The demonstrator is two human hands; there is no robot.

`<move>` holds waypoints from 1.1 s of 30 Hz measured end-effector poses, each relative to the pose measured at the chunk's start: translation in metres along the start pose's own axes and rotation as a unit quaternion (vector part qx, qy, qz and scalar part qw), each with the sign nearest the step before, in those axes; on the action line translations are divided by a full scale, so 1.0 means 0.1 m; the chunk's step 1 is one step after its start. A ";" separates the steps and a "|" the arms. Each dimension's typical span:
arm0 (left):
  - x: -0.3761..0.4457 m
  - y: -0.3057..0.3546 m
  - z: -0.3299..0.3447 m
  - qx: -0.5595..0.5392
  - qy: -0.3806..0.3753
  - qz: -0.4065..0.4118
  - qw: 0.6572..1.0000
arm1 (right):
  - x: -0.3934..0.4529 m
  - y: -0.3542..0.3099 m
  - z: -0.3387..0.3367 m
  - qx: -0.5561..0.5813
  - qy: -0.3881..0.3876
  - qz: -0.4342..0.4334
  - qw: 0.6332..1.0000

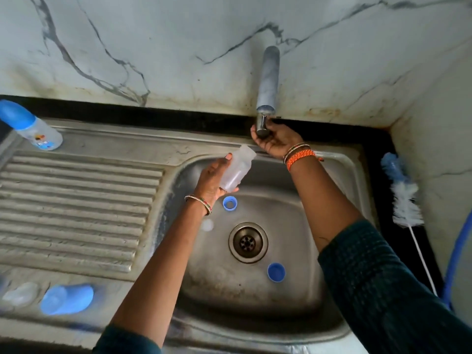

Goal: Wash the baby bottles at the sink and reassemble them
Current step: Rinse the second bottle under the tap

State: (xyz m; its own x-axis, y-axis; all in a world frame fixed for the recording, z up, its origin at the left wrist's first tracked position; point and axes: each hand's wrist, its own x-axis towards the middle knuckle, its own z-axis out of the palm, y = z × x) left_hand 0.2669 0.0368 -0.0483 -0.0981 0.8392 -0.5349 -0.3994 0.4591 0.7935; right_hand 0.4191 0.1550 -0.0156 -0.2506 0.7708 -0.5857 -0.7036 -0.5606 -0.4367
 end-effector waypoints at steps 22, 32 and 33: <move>-0.35 -0.18 0.27 0.000 -0.017 -0.079 0.997 | -0.64 0.80 -0.47 -0.427 0.093 -0.225 0.871; -0.46 -0.29 0.20 0.288 0.109 0.314 0.898 | -0.80 0.63 -0.32 -0.413 0.016 -0.109 0.904; -0.44 -0.28 0.17 0.301 0.107 0.338 0.885 | -0.82 0.61 -0.33 -0.384 -0.033 -0.086 0.919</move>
State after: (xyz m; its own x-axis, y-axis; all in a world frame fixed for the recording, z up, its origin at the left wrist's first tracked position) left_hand 0.2981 -0.0082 -0.0421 -0.3252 0.9366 0.1307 0.3693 -0.0014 0.9293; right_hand 0.4190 0.0474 -0.0164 -0.2370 0.8700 -0.4323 -0.0651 -0.4582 -0.8865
